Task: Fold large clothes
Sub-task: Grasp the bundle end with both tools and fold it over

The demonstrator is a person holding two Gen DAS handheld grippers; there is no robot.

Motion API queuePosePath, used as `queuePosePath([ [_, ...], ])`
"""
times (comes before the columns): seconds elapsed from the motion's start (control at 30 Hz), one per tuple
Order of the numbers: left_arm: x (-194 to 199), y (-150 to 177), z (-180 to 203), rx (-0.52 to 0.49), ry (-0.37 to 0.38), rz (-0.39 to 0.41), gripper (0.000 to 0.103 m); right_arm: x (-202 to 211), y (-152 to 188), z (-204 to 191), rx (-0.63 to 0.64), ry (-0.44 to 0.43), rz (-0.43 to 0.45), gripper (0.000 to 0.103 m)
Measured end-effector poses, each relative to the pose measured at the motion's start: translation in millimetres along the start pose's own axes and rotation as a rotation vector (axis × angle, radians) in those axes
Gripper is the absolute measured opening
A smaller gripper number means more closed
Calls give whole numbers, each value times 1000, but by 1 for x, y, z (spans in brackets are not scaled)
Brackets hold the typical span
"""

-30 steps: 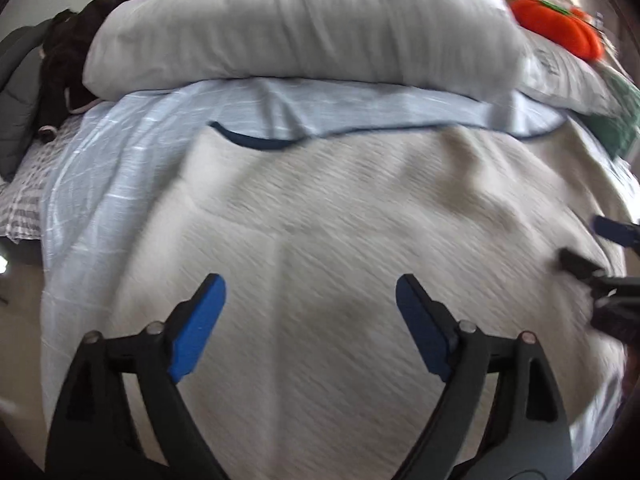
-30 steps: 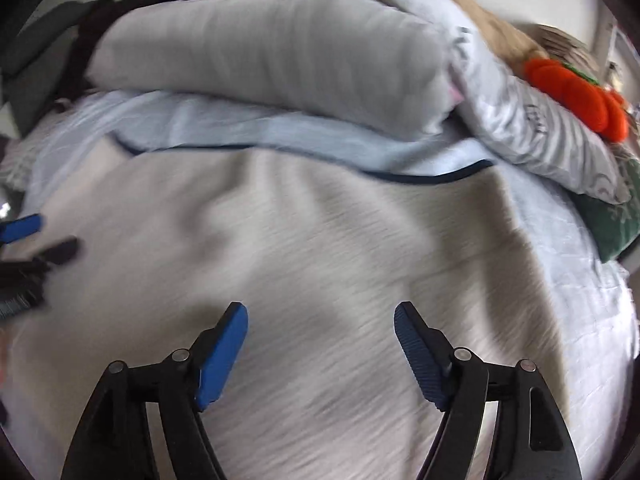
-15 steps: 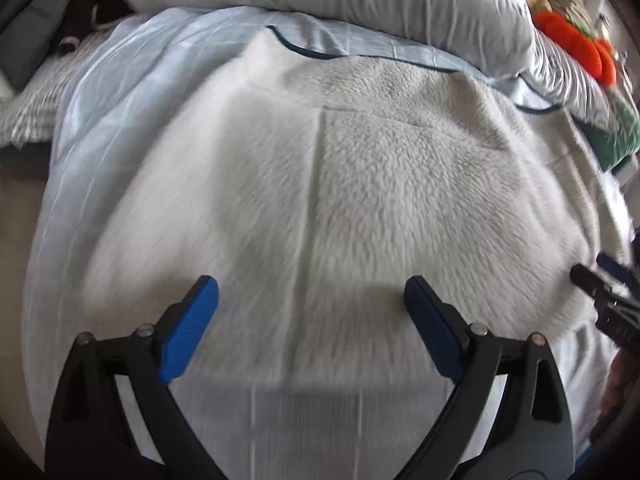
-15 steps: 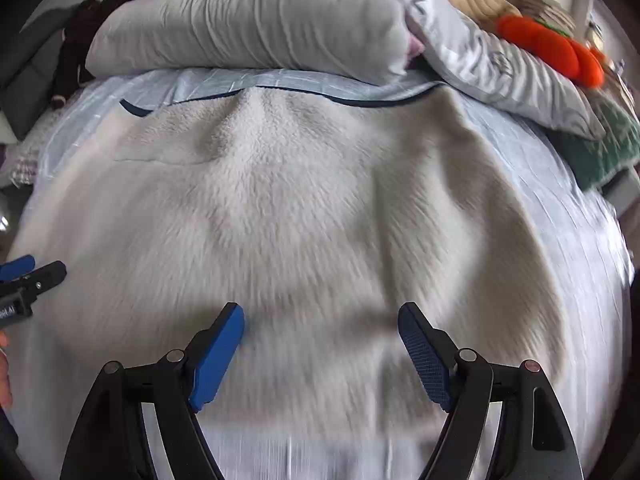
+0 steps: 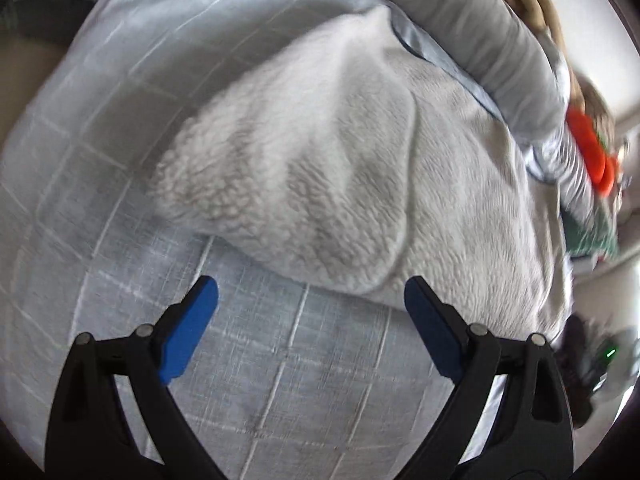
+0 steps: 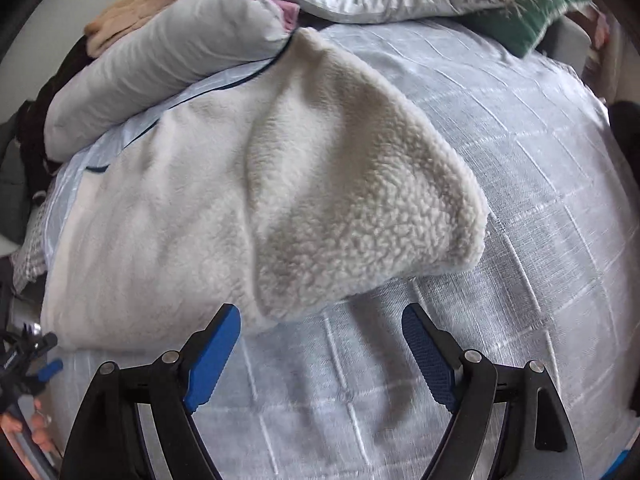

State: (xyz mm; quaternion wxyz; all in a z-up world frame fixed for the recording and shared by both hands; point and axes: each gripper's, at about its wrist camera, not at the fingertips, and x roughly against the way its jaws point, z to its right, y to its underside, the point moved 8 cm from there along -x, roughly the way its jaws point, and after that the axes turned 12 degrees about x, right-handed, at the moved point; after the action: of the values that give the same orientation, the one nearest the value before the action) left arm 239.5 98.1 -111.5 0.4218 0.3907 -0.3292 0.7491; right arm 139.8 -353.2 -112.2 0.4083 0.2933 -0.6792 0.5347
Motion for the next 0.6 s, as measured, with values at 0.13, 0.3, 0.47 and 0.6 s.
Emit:
queuePosePath([
  [0.13,-15,-10,-2,66,49,7,91,-20,-10,8,-71,-35,23,85],
  [0.3,-40,-18,4,182,206,20,83,-38,-22,19,-217,-117,66,84],
  [0.47,-52,-30,-1,294,321,56,52,-47,-28,20,-248,-158,139,57],
  [0.6,-27,-32,23,186,257,156,34,-21,-42,-2,-126,-87,190,30],
])
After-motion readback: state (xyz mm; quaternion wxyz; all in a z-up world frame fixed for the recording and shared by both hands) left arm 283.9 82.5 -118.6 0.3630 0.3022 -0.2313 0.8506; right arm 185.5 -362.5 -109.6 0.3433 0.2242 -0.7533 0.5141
